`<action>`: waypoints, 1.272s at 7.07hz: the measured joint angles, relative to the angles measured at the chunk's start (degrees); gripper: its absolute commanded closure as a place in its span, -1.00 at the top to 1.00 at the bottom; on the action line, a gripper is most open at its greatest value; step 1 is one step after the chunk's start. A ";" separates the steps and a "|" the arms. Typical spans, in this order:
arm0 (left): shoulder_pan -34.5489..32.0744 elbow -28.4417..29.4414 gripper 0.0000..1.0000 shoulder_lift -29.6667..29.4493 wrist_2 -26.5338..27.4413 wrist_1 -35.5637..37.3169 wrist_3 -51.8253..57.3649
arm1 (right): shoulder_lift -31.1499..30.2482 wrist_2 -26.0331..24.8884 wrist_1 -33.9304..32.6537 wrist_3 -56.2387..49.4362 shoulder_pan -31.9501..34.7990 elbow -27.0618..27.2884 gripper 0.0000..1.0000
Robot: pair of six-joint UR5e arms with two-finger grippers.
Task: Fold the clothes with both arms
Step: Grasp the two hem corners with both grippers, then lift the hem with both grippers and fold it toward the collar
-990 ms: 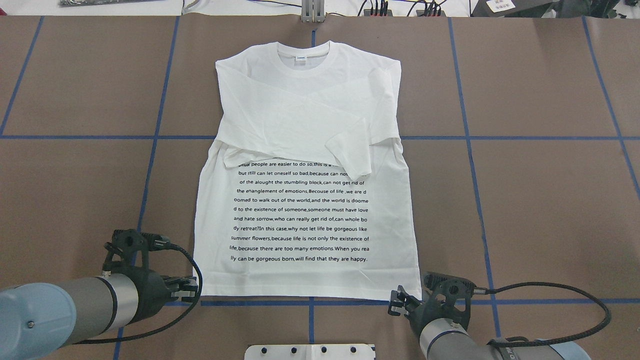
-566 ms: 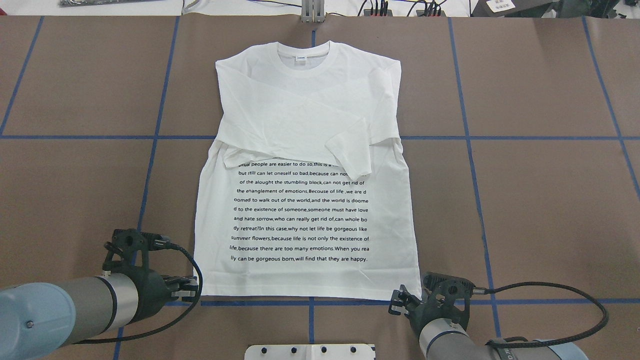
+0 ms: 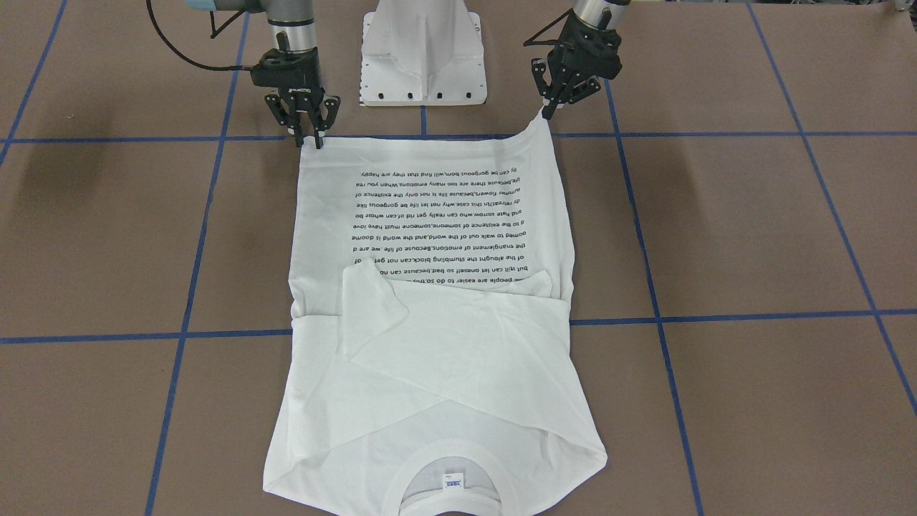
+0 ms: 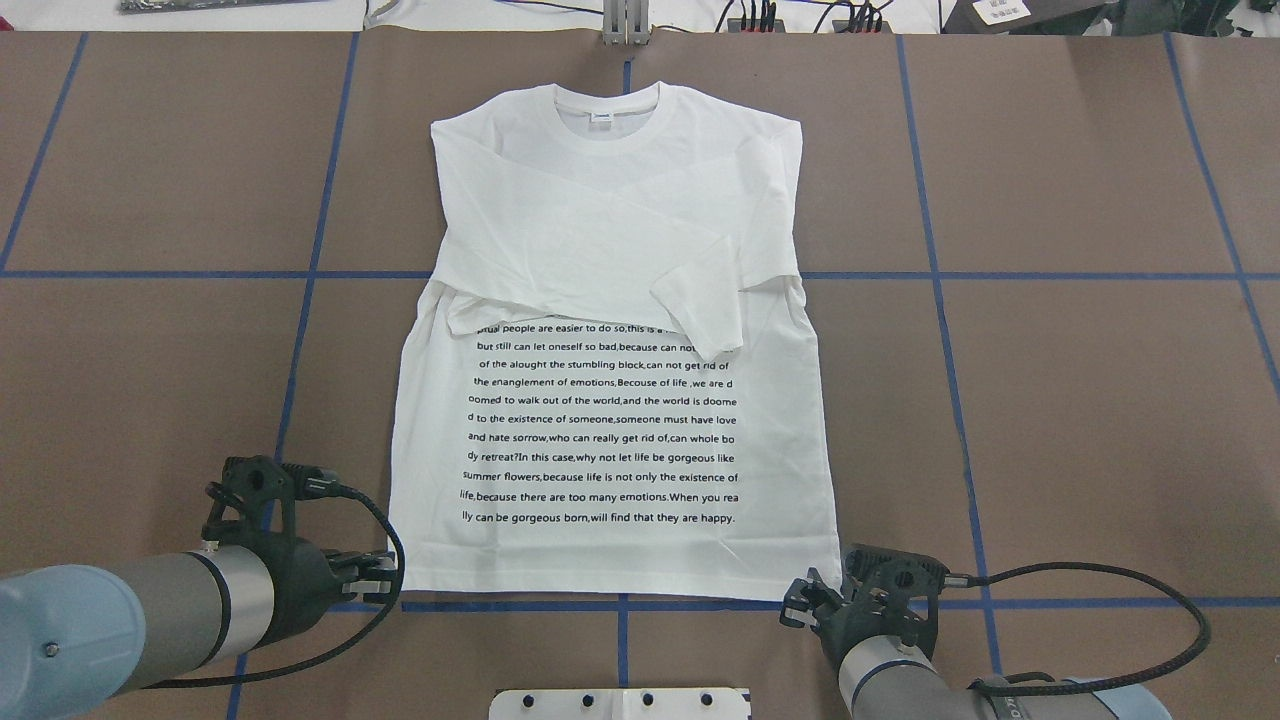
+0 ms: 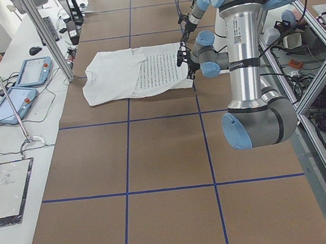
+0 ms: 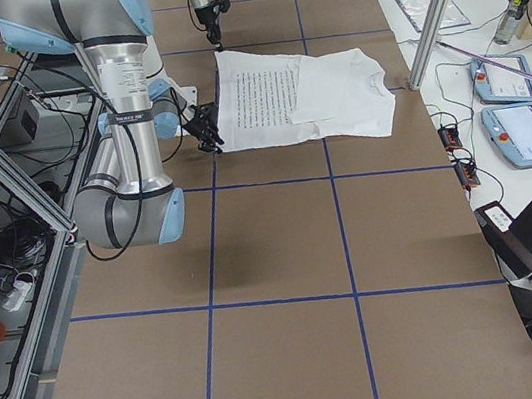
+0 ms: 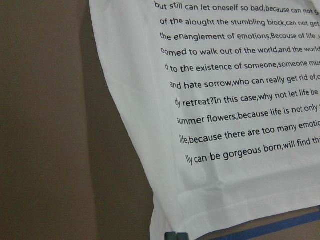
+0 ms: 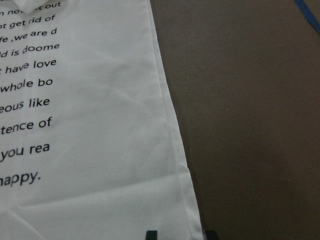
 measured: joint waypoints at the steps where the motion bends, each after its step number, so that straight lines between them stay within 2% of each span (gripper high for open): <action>1: -0.04 -0.04 -1.00 0.00 -0.04 0.02 0.03 | -0.05 0.04 -0.14 -0.05 0.03 -0.05 -1.00; 3: -0.09 -0.14 -1.00 0.00 -0.06 -0.01 0.04 | 0.02 0.19 -2.19 -0.16 0.18 0.41 -1.00; 5: -0.19 -0.54 -1.00 0.00 -0.09 0.00 0.17 | 0.31 1.31 -6.95 -0.38 1.00 4.68 -1.00; 7: -0.52 -2.37 -1.00 0.23 -0.88 0.34 0.42 | 0.19 6.29 -14.71 -0.77 3.95 13.75 -1.00; 9: -2.29 -10.00 -1.00 0.31 -7.12 6.62 0.59 | 0.59 11.37 -27.13 -1.18 5.32 27.99 -1.00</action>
